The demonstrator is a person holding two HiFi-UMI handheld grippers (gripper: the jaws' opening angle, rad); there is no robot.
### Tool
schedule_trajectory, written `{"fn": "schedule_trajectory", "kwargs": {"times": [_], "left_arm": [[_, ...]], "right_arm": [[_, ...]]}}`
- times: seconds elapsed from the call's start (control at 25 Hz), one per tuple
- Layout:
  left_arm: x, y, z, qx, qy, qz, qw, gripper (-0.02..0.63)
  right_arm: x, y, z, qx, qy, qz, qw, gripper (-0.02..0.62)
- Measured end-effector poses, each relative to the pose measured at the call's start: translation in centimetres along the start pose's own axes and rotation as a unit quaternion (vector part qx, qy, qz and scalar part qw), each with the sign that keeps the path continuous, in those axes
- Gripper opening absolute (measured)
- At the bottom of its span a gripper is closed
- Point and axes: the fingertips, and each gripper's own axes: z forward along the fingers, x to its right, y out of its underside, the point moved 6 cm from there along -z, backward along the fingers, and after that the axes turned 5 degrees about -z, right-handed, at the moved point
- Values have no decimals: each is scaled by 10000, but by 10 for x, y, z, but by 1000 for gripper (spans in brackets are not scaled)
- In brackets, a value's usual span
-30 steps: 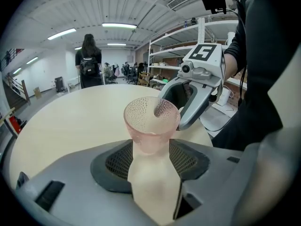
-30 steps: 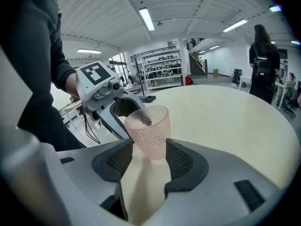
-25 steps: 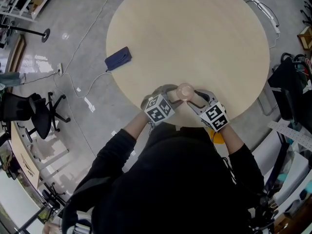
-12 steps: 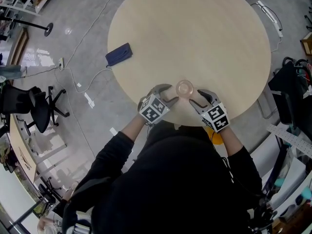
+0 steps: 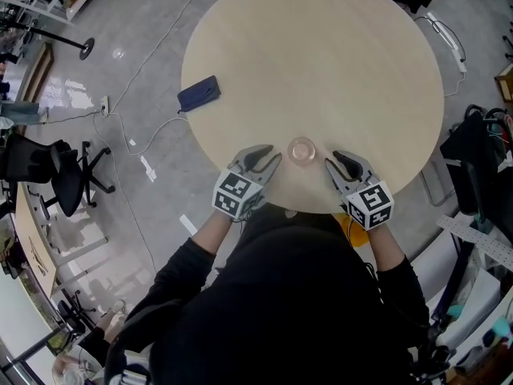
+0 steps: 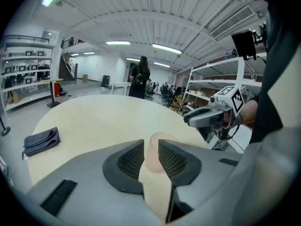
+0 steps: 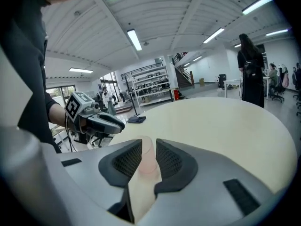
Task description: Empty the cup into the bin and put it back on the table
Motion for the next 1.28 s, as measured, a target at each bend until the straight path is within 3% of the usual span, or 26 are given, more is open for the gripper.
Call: {"fn": "schedule_trajectory", "kwargs": {"times": [0.12, 0.32, 0.52, 0.72, 0.96, 1.28], "left_arm": [[10, -22, -18, 464, 92, -258, 9986, 64], [28, -52, -39, 918, 71, -347, 9951, 44], [64, -80, -50, 1334, 730, -223, 9881, 23], [91, -100, -53, 1460, 797, 183, 9859, 23], [94, -108, -51, 1579, 904, -422, 9824, 25], [97, -127, -59, 1879, 1076, -538, 9748, 24]], "right_arm": [[1, -19, -9, 308, 77, 169, 9994, 70], [-3, -55, -24, 870, 39, 414, 9953, 31], [-7, -88, -41, 1299, 109, 387, 9907, 15], [-11, -106, -62, 1674, 470, 182, 9846, 15], [-18, -117, -78, 1943, 783, -169, 9777, 15], [-27, -131, -85, 1976, 830, -264, 9764, 15]]}}
